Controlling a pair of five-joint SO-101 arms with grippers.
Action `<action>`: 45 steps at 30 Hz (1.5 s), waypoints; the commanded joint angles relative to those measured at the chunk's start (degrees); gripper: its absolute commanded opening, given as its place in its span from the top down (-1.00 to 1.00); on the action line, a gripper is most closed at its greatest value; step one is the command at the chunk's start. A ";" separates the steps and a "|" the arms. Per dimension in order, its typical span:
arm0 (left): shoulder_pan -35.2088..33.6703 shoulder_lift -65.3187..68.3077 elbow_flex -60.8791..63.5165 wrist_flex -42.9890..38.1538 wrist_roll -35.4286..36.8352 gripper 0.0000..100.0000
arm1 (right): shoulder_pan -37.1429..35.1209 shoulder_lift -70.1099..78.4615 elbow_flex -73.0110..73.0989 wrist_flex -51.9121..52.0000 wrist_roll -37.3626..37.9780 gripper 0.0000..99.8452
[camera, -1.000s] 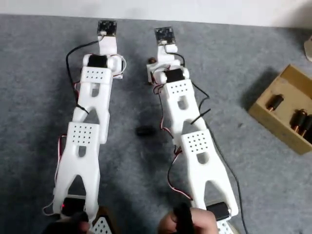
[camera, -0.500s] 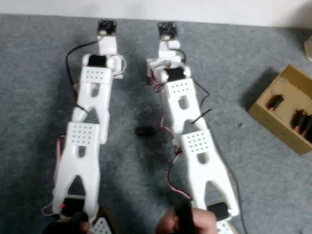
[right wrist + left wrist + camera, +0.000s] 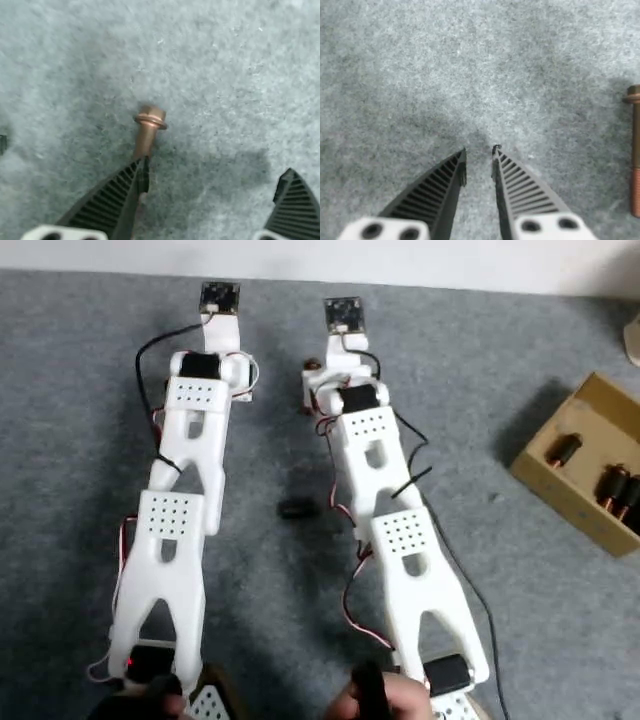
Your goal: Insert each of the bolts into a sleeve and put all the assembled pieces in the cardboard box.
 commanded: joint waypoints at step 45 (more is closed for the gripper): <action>-0.40 -2.07 -2.24 -0.09 -0.09 0.82 | -0.40 -1.27 -0.48 0.13 3.96 0.44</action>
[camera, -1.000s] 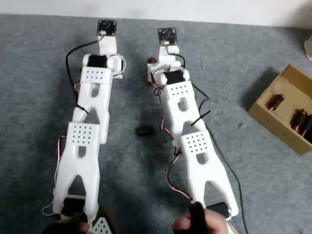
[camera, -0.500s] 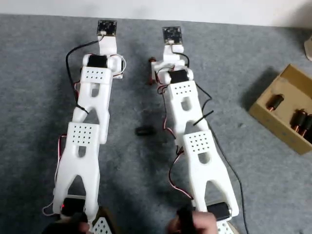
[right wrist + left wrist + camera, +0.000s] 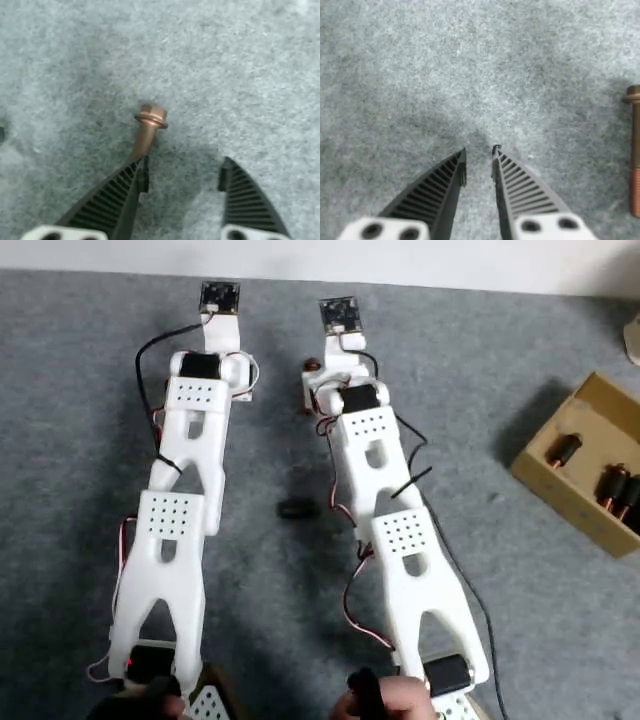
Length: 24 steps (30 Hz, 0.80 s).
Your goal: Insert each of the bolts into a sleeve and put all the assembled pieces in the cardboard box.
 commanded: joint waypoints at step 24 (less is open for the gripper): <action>-0.22 -2.07 -2.24 -0.35 -0.09 0.82 | -1.45 -1.63 -0.75 -1.27 -3.52 0.40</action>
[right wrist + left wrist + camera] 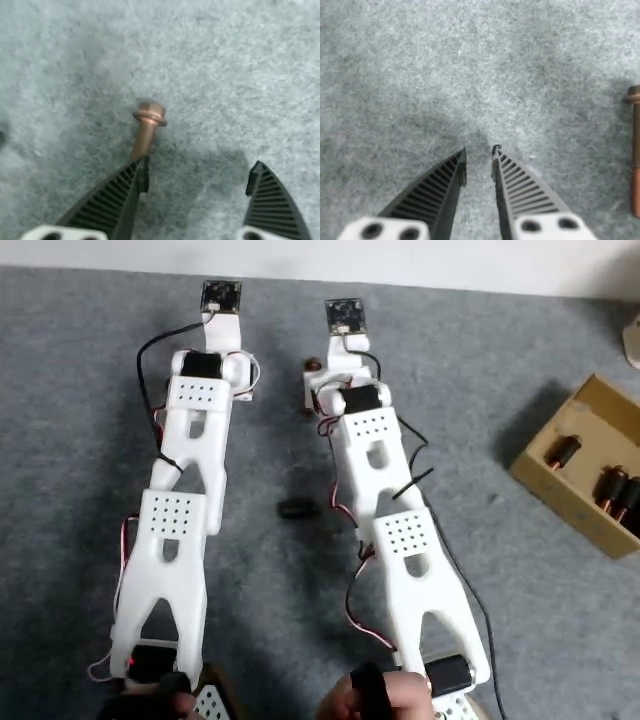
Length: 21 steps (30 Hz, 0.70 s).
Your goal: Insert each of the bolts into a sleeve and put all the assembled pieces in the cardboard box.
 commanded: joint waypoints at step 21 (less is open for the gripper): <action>0.57 -2.07 -2.24 -0.35 -0.09 0.82 | -1.10 -2.59 -1.27 -1.36 -0.44 0.39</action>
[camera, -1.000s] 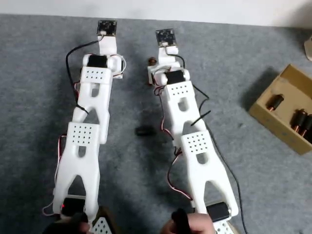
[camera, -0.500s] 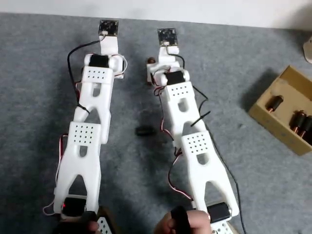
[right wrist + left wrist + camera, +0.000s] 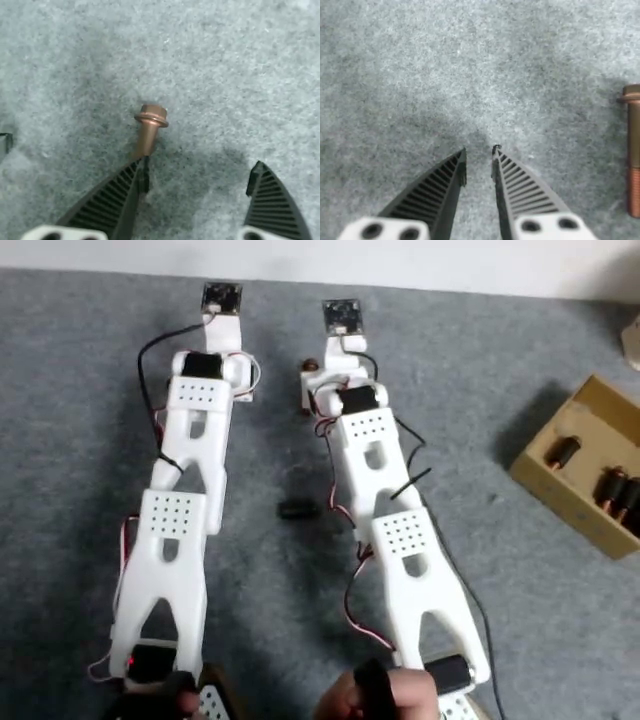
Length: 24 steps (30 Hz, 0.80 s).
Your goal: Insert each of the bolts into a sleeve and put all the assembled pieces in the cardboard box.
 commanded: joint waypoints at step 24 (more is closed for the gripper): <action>2.95 -2.42 -3.82 0.09 5.45 0.59 | -0.31 -4.26 -0.57 0.84 0.00 0.39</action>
